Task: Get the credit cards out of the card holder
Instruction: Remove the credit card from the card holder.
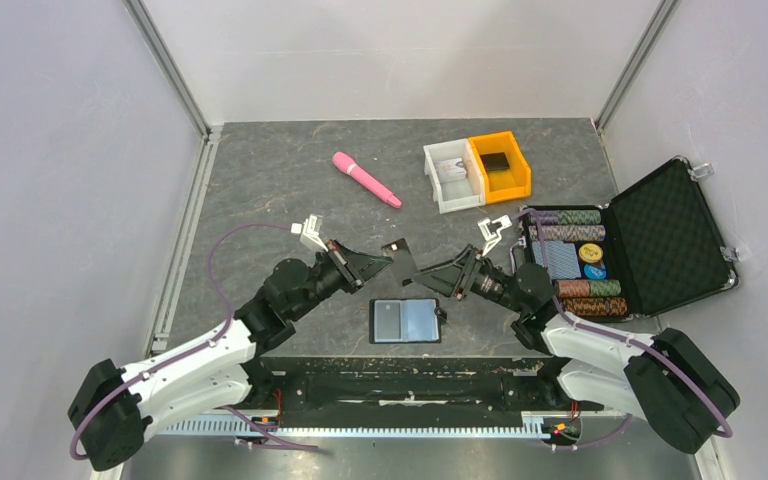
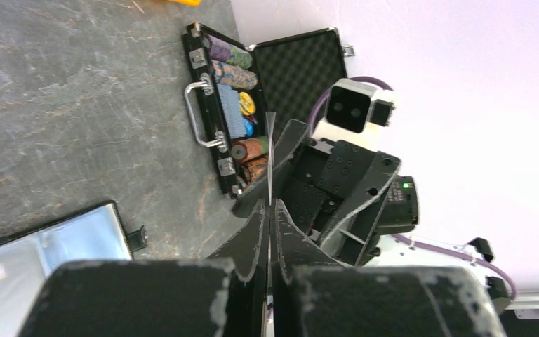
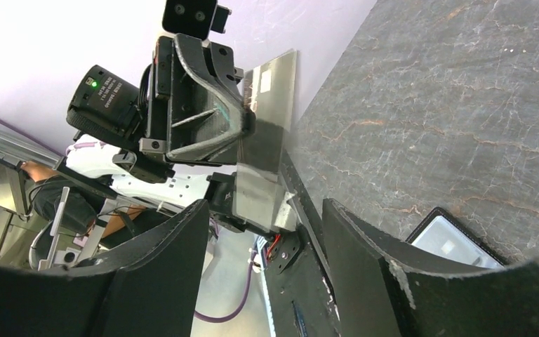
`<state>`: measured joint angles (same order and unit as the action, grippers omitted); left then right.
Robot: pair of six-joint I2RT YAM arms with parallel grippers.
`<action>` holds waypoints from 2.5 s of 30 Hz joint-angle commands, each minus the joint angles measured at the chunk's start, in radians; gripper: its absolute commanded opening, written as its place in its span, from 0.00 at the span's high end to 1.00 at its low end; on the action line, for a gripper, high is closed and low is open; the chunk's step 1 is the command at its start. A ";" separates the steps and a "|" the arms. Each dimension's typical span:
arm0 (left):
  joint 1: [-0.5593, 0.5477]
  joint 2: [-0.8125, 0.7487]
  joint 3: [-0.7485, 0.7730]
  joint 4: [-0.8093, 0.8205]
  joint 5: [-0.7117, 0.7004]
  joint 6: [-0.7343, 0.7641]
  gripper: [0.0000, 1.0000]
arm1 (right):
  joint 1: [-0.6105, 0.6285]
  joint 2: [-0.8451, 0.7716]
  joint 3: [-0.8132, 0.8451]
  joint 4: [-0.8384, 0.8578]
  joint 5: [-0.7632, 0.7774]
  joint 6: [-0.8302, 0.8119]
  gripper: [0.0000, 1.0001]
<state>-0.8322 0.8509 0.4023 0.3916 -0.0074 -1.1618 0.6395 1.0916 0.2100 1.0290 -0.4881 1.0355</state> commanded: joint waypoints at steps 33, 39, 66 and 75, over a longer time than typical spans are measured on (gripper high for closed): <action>0.010 -0.152 0.196 -0.512 0.178 0.315 0.24 | -0.065 0.011 0.218 -0.290 -0.444 -0.295 1.00; 0.019 -0.043 0.274 -0.551 0.357 0.348 0.30 | -0.063 0.003 0.191 -0.251 -0.532 -0.273 1.00; 0.035 -0.048 0.044 -0.020 0.066 0.016 0.98 | -0.086 -0.056 0.012 0.143 -0.115 0.084 0.59; 0.036 -0.007 0.043 0.025 0.050 0.009 0.98 | -0.083 0.030 0.030 0.226 -0.111 0.137 0.63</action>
<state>-0.7979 0.8276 0.4473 0.3279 0.0822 -1.1160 0.5541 1.1023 0.2264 1.1484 -0.6197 1.1362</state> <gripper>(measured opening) 0.035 0.378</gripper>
